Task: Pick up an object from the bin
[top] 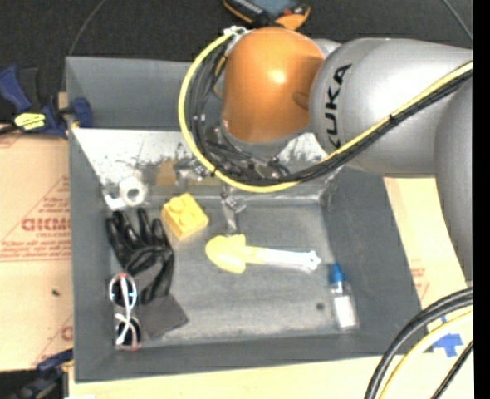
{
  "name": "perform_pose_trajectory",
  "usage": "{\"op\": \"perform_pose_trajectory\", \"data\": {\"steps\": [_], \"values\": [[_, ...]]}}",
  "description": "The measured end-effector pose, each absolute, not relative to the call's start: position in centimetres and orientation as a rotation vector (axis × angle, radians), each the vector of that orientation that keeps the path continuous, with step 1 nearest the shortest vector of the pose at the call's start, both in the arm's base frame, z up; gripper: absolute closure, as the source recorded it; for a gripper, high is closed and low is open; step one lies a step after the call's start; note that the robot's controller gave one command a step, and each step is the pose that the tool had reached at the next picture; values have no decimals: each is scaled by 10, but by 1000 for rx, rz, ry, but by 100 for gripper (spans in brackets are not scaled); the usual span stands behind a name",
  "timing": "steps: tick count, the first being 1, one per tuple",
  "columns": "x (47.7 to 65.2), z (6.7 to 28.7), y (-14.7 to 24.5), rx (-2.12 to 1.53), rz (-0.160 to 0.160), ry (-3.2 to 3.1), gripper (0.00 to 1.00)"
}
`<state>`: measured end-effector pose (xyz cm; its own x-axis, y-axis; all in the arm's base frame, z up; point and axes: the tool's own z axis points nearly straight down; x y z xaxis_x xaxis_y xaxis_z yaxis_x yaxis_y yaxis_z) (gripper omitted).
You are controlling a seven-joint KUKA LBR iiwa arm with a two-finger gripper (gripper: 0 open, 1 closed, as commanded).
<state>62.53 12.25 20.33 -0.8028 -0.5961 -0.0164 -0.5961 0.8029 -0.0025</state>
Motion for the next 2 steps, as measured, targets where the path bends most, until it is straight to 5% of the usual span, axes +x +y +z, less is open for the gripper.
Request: {"op": "perform_pose_trajectory", "data": {"steps": [1, 2], "values": [[583, 164, 170, -803, 8, 3025, 0], [620, 148, 151, -712, 7, 3036, 0]]}}
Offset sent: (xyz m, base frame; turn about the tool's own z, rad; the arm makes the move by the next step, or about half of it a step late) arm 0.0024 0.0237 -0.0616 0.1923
